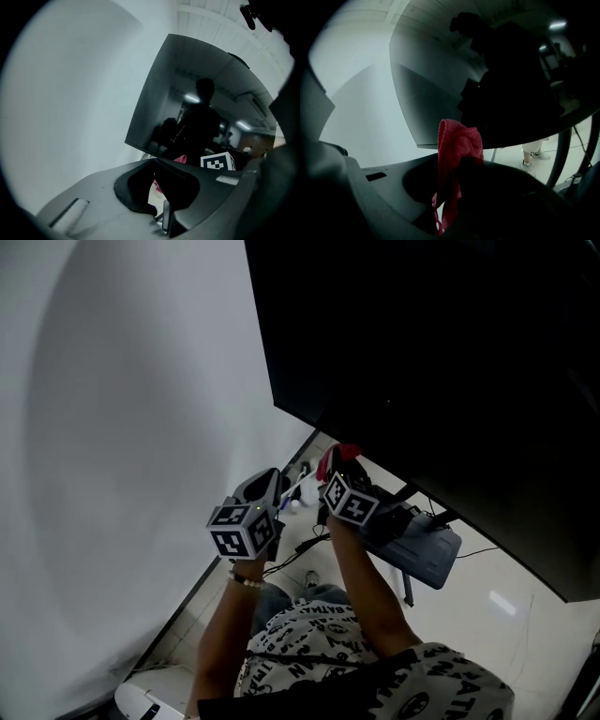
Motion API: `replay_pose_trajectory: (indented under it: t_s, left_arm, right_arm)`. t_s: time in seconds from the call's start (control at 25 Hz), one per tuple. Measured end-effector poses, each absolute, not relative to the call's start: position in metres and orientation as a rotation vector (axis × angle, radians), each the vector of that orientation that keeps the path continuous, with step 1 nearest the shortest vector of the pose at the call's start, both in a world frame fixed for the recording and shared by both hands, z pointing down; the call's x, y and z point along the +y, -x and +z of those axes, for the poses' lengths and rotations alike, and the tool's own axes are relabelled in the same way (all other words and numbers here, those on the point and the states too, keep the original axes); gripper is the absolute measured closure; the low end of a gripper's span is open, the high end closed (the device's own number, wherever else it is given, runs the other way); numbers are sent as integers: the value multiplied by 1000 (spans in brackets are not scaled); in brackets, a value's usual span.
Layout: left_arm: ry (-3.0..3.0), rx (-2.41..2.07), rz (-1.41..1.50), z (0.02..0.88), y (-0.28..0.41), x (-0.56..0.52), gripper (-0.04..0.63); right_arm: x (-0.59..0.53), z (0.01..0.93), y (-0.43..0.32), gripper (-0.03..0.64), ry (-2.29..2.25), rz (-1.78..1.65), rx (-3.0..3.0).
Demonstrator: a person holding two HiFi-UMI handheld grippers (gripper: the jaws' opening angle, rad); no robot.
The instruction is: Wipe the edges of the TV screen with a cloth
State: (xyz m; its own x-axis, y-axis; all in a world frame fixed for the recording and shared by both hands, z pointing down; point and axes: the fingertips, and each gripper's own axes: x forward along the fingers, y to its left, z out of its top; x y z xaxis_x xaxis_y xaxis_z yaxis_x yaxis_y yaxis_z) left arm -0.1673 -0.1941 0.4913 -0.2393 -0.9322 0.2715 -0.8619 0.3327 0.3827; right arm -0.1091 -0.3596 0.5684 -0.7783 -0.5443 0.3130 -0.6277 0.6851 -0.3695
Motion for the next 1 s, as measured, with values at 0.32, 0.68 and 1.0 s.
replay_pose_trajectory:
  t_s: [0.32, 0.68, 1.0]
  left_arm:
    - [-1575, -2147, -195, 495, 228, -186, 595]
    - [-1679, -2038, -150, 501, 275, -175, 595]
    - [-1752, -1972, -146, 501, 297, -166, 595]
  right_arm:
    - [-346, 566, 189, 540, -903, 701, -2727]
    - [-330, 558, 270, 540, -928, 691, -2718]
    - [-329, 560, 301, 541, -1005, 707, -2690]
